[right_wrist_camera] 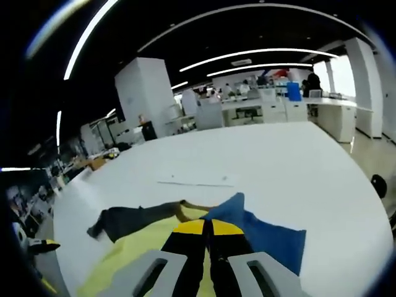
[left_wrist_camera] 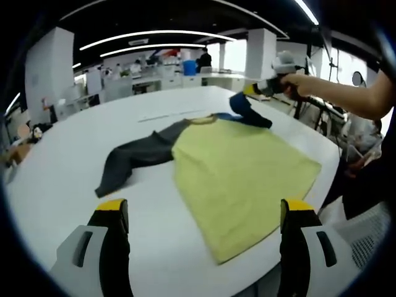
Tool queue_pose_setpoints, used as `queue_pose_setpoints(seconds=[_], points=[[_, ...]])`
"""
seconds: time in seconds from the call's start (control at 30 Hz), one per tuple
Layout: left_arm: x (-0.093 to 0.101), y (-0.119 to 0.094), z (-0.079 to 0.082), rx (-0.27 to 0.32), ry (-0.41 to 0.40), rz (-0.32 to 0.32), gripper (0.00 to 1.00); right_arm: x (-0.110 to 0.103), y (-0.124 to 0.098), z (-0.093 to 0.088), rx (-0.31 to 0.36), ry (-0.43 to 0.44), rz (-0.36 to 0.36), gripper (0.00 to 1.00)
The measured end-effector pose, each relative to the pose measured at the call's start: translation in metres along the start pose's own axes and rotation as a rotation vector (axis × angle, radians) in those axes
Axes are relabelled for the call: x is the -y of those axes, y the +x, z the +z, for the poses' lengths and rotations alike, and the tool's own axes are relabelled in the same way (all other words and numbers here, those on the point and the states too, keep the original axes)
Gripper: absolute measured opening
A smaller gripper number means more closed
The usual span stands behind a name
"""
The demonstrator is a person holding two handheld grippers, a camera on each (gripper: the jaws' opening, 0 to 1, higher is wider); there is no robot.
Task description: Fold the garment on the visible template until the final outline fits inside the template.
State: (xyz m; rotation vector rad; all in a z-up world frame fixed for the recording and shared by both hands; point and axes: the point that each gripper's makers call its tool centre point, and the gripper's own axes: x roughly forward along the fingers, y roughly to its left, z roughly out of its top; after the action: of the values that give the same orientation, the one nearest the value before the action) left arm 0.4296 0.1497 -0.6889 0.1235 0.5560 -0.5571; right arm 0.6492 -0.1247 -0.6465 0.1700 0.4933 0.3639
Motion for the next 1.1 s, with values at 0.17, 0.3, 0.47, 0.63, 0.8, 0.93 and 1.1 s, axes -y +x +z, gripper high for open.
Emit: queue_pose_setpoints(seconds=[0.17, 0.3, 0.47, 0.63, 0.8, 0.93, 1.1], points=[[0.0, 0.001, -0.003, -0.012, 0.005, -0.004, 0.99, -0.014, 0.01, -0.002, -0.01, -0.003, 0.023, 0.0], [-0.003, 0.001, -0.01, -0.023, -0.005, 0.001, 0.99, -0.023, 0.018, -0.01, -0.034, 0.008, 0.023, 0.0], [-0.003, -0.002, -0.015, -0.037, -0.013, -0.001, 0.99, -0.035, 0.028, -0.019, -0.051, 0.005, 0.041, 0.0], [-0.001, 0.001, -0.015, -0.05, 0.005, -0.009, 0.98, -0.052, 0.037, -0.031, -0.078, -0.023, 0.071, 0.0], [0.003, 0.004, -0.011, -0.046, 0.018, -0.023, 0.98, -0.065, 0.041, -0.052, -0.131, -0.085, 0.102, 0.0], [0.003, 0.005, -0.012, -0.05, 0.022, -0.023, 0.98, -0.075, 0.042, -0.072, -0.179, -0.178, 0.136, 0.0], [0.004, 0.004, -0.015, -0.056, 0.019, -0.025, 0.97, -0.081, 0.045, -0.101, -0.254, -0.265, 0.141, 0.0]])
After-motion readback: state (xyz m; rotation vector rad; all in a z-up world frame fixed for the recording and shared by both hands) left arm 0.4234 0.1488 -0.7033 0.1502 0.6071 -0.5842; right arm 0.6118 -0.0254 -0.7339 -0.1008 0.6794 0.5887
